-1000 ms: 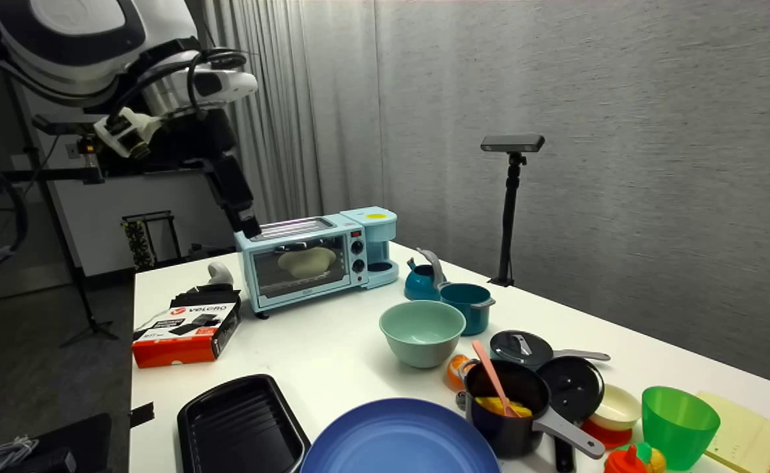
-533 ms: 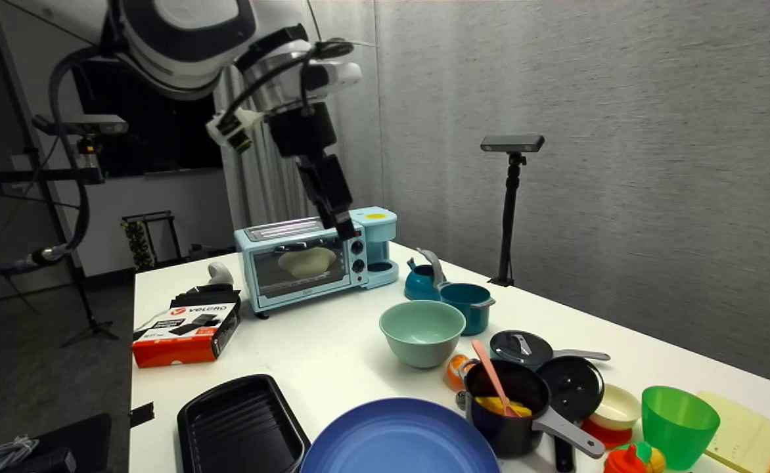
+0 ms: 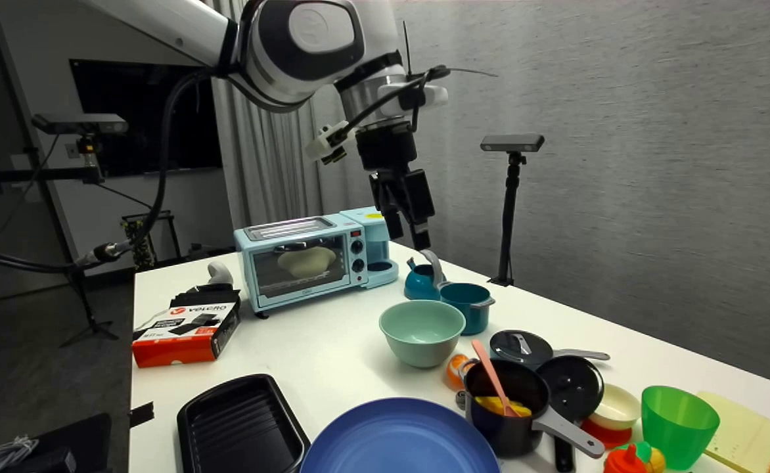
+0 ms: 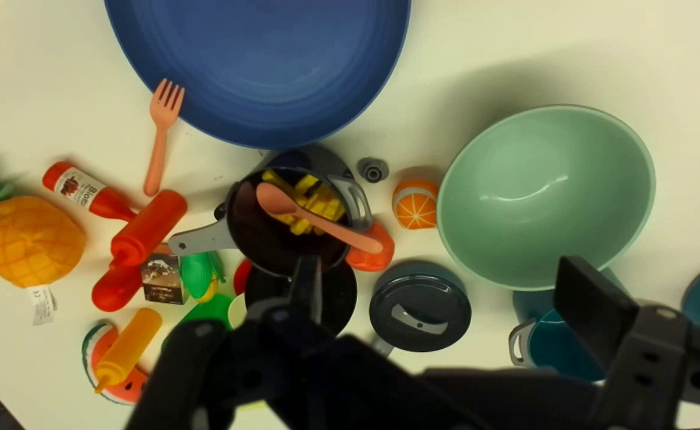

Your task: Pick up the spoon from the pot and put it on the plate

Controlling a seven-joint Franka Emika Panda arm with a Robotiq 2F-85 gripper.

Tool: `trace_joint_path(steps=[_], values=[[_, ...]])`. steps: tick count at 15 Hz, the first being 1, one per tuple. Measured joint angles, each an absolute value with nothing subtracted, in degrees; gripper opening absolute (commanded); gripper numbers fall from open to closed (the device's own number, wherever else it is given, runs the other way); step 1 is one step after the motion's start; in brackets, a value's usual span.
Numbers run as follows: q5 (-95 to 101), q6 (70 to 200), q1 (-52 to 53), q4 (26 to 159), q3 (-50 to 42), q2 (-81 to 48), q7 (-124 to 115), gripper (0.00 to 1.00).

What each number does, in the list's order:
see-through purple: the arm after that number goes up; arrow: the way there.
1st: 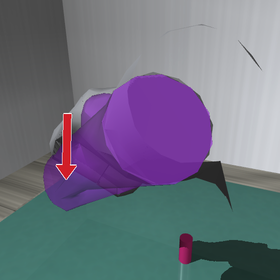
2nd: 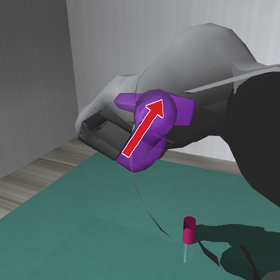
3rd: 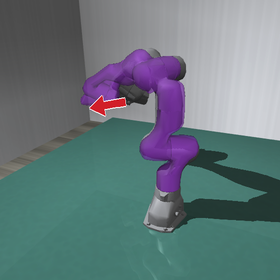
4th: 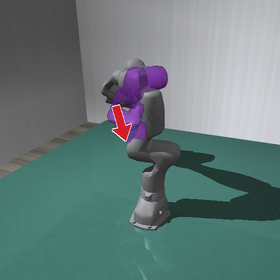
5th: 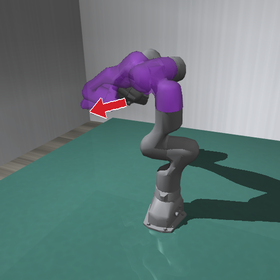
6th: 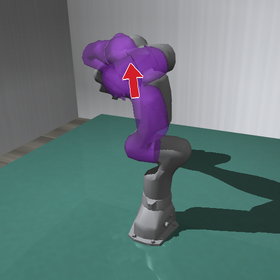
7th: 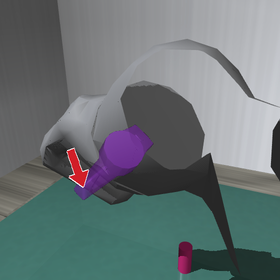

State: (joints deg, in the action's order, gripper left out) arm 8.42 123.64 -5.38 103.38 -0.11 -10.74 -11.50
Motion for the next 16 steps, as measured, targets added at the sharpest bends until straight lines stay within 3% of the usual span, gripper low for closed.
trace_joint_path(steps=[10, 16], values=[[8.39, 124.66, -5.09, 102.12, -1.38, -12.19, -11.69, 1.0], [9.21, 125.39, -5.1, 94.43, -4.97, -19.99, -11.69, 1.0]])
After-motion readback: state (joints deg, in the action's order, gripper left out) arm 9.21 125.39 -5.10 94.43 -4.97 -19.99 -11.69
